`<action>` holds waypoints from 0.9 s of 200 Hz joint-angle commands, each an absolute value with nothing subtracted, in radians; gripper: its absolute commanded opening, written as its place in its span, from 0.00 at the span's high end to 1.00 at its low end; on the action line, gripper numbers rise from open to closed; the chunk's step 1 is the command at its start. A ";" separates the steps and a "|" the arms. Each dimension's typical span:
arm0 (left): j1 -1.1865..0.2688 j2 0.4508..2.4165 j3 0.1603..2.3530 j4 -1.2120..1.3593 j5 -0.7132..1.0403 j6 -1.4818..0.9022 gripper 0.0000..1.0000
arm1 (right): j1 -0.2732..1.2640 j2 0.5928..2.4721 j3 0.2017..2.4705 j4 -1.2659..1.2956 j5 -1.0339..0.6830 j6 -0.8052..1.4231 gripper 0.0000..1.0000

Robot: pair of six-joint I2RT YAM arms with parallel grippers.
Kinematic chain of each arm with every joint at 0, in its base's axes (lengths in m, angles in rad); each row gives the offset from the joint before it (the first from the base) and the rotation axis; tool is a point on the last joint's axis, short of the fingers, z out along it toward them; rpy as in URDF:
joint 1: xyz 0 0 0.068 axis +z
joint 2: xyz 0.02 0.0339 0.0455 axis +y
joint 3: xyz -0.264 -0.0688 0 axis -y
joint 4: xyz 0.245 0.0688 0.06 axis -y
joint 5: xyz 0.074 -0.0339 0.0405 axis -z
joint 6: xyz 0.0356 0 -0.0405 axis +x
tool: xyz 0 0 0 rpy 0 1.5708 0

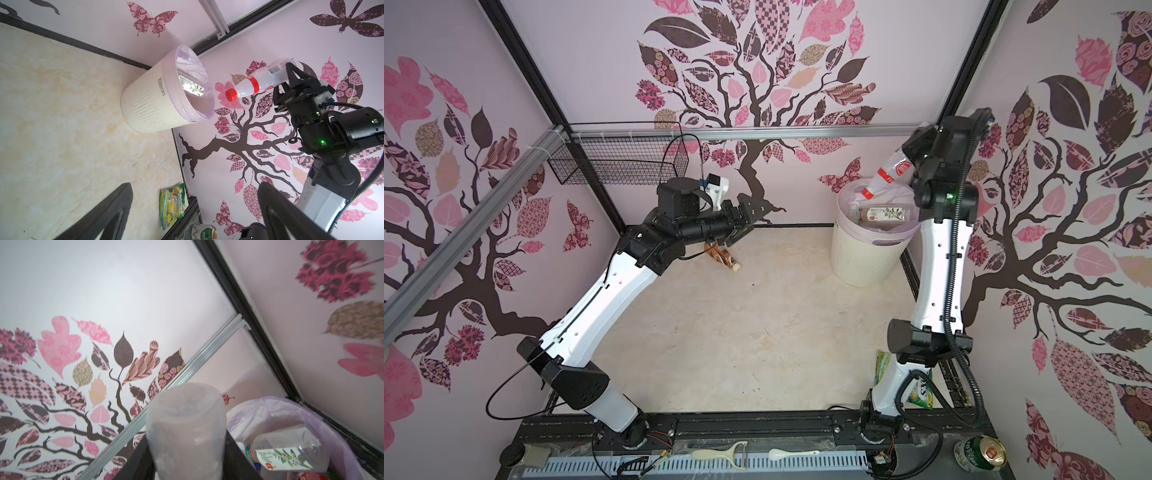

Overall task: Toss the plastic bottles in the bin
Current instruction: 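Release the red-capped bottle into the bin with right gripper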

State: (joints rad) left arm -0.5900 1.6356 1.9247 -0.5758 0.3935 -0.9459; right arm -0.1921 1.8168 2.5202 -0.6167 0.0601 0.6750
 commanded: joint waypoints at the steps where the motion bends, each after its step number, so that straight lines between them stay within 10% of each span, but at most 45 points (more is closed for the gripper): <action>1: -0.575 1.624 1.948 -0.591 0.393 -0.946 0.02 | -0.192 1.843 2.589 -0.512 0.082 0.718 0.55; 54: -0.523 1.605 1.869 -0.586 0.406 -0.965 0.02 | -0.190 1.984 2.476 -0.544 0.092 0.744 0.52; 99: -0.518 1.616 1.862 -0.568 0.420 -0.980 0.02 | -0.185 2.044 2.457 -0.665 0.106 0.700 0.01; 180: -0.518 1.643 1.855 -0.557 0.426 -1.010 0.02 | -0.182 1.912 2.409 -0.618 0.086 0.649 0.00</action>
State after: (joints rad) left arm -0.5175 1.6325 1.8805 -0.5751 0.4156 -0.9997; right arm -0.1864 2.0045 2.3795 -0.6430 0.0898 0.6727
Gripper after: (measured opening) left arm 0.980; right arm 0.995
